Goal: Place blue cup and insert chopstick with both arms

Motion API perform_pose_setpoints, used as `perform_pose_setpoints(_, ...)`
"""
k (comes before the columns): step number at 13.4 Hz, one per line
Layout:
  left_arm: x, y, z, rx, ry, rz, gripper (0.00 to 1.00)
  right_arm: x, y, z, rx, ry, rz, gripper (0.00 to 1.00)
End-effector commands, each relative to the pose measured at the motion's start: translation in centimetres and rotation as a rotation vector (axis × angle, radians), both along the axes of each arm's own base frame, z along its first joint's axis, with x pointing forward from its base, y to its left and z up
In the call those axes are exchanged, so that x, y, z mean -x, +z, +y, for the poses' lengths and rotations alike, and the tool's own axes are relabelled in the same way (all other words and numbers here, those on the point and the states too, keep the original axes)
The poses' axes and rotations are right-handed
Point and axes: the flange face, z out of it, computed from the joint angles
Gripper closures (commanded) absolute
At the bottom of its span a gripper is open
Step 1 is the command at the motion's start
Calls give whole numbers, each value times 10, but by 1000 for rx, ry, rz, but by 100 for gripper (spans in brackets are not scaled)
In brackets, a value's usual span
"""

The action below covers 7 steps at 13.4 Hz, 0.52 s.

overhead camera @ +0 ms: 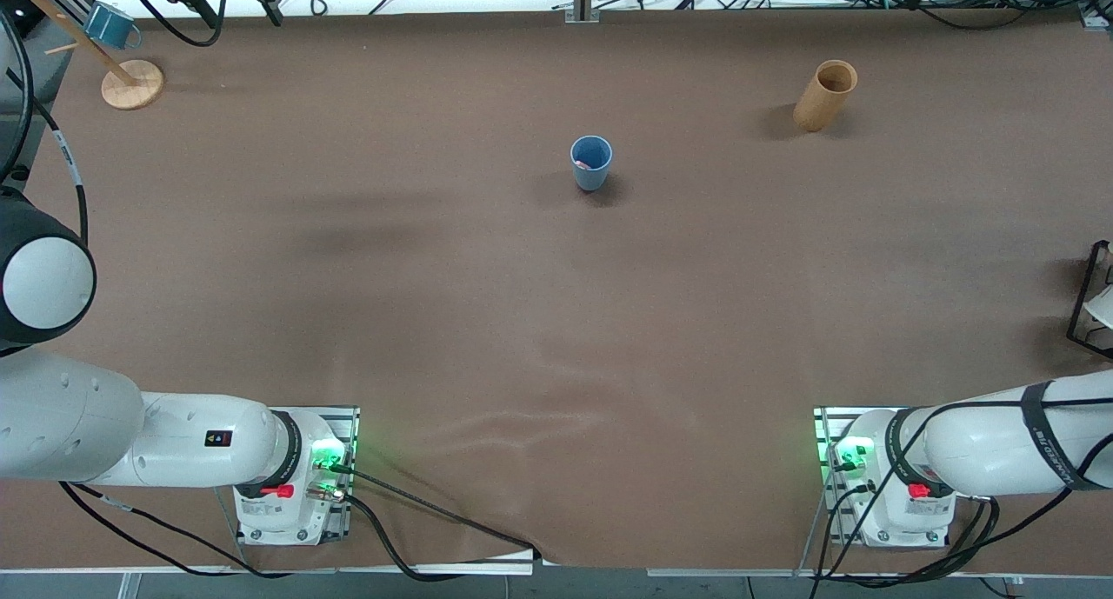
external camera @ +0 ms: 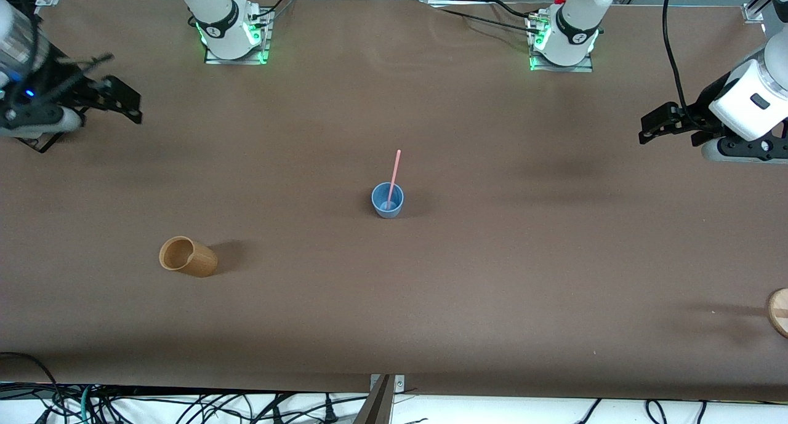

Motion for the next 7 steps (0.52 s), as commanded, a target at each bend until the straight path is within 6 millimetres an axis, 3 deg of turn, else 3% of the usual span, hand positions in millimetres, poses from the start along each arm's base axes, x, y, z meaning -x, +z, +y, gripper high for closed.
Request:
perform_pose_setpoints(1,0,5,-1,-5,4,-11,0,19,-1,-12,17,76,-29,0)
perform_pose_setpoints(7,0,5,-1,-5,3,-10,0,18,0,-16,4,65,-18,0)
